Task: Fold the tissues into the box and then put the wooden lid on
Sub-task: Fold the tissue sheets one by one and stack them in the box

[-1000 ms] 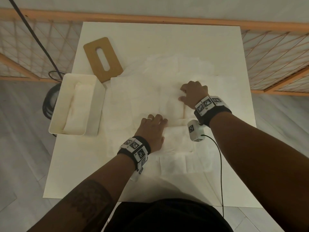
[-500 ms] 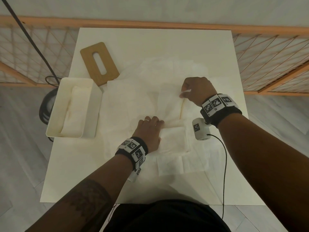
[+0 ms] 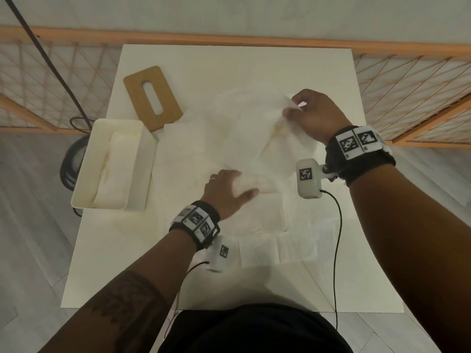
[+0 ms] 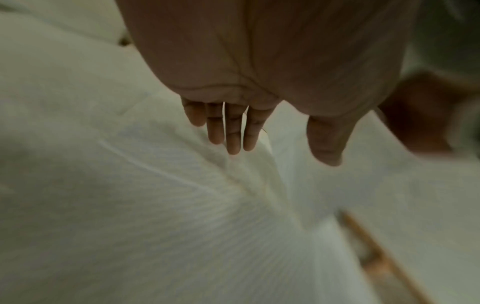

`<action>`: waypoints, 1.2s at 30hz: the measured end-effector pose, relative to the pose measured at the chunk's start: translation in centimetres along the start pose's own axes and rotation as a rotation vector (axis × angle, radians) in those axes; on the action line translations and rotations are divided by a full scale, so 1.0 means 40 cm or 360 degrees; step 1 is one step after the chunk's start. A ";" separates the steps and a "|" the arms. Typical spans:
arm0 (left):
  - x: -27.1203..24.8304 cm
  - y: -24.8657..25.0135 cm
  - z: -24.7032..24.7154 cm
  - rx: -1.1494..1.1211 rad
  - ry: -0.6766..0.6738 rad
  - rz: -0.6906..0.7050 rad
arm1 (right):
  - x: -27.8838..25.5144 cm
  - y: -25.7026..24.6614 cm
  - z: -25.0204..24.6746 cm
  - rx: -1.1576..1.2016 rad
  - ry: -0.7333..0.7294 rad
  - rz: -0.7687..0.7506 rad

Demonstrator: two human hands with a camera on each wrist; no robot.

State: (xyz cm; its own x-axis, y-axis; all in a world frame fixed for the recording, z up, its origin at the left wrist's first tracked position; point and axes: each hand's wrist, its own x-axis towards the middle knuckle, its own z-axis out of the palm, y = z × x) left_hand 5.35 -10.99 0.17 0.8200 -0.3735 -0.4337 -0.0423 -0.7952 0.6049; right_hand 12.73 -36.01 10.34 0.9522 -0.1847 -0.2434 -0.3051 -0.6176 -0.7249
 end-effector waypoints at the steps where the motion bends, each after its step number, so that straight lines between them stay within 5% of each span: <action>1: 0.008 0.004 -0.017 -0.0315 0.0000 -0.0091 | -0.003 -0.002 -0.004 0.0091 -0.0034 0.0052; 4: 0.022 0.025 -0.067 -0.1440 -0.0007 -0.0238 | -0.021 -0.001 -0.002 0.0393 -0.0144 0.0126; 6: 0.032 0.027 -0.091 -0.1791 -0.0030 -0.0253 | -0.036 0.009 0.006 0.0578 -0.0209 0.0161; 14: 0.019 0.010 -0.106 -0.2031 0.0118 -0.0129 | -0.082 0.062 0.030 0.0998 -0.0371 0.0348; 18: -0.003 -0.021 -0.118 -0.1961 0.0019 -0.0079 | -0.102 0.086 0.042 0.1140 -0.0436 0.0350; 26: -0.022 -0.068 -0.170 -0.1539 0.0210 -0.0135 | -0.117 0.114 0.068 0.0900 -0.0599 0.0283; 36: -0.039 -0.087 -0.182 -0.1446 0.0066 -0.0106 | -0.133 0.140 0.093 0.0814 -0.0674 0.0335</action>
State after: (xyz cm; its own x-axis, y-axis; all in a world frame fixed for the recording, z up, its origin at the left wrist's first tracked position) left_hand 8.39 -4.16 3.60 0.8252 -0.3087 -0.4730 0.4576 -0.1254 0.8802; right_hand 5.89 -35.64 5.20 0.8151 0.1170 -0.5674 -0.5512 -0.1448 -0.8217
